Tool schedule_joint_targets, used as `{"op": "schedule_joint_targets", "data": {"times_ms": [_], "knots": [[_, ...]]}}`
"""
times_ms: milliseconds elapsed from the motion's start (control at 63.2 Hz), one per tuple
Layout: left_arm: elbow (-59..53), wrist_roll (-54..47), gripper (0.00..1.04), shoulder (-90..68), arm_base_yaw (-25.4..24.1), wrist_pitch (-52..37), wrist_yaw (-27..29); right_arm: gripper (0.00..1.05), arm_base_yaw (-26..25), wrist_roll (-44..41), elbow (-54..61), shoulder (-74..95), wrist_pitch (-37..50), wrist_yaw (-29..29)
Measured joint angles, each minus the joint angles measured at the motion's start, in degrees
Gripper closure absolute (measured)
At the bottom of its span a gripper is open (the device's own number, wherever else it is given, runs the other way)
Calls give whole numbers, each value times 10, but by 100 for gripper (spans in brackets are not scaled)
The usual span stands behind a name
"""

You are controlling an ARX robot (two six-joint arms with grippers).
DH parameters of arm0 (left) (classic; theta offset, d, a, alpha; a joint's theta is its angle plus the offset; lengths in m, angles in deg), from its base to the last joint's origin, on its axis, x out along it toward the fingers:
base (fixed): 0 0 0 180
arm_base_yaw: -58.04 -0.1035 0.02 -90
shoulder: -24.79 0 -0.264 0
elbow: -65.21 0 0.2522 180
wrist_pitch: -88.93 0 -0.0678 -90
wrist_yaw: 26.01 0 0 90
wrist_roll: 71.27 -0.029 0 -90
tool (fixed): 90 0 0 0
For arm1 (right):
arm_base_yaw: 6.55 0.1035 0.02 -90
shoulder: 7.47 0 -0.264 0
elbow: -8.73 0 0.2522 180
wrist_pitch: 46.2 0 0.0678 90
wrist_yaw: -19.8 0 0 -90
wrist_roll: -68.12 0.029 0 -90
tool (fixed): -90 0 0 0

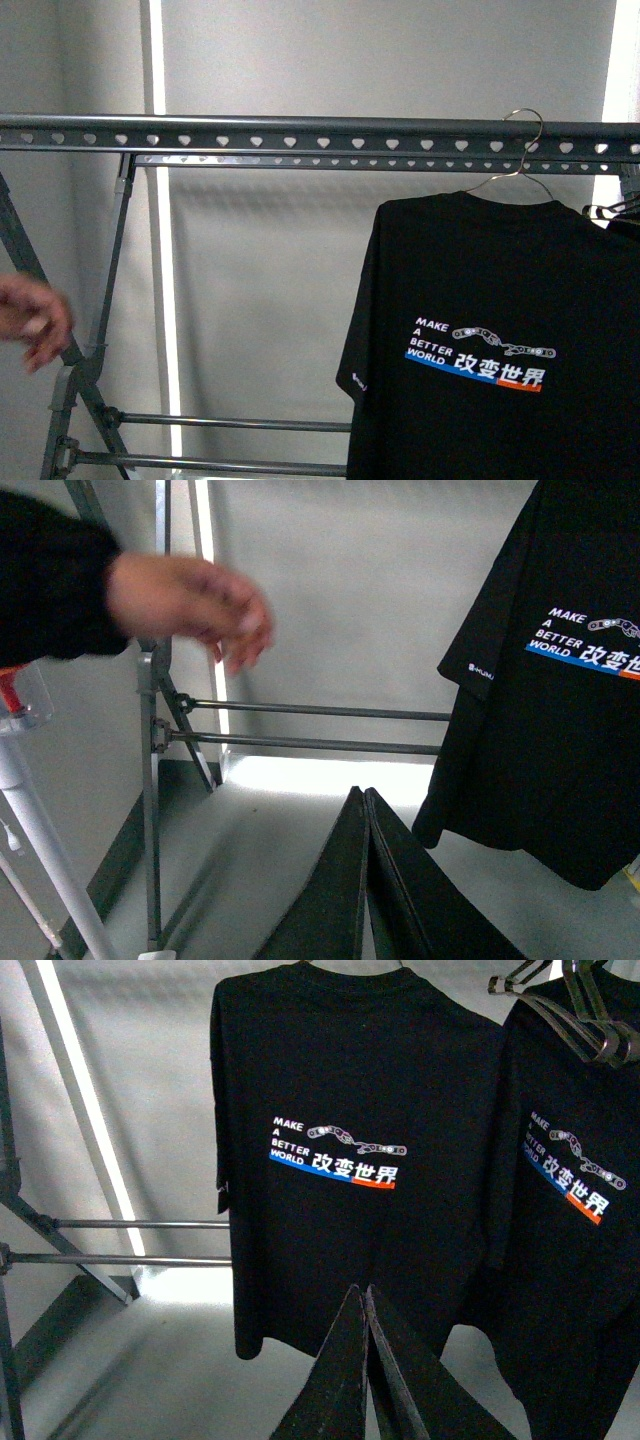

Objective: Hang clothes on hanger

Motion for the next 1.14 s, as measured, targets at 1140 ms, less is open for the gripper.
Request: {"op": "schedule_joint_targets", "data": {"times_ms": [1140], "knots": [[0, 0, 90, 0, 0, 0, 0, 77, 0, -1, 59, -167, -107, 0]]}}
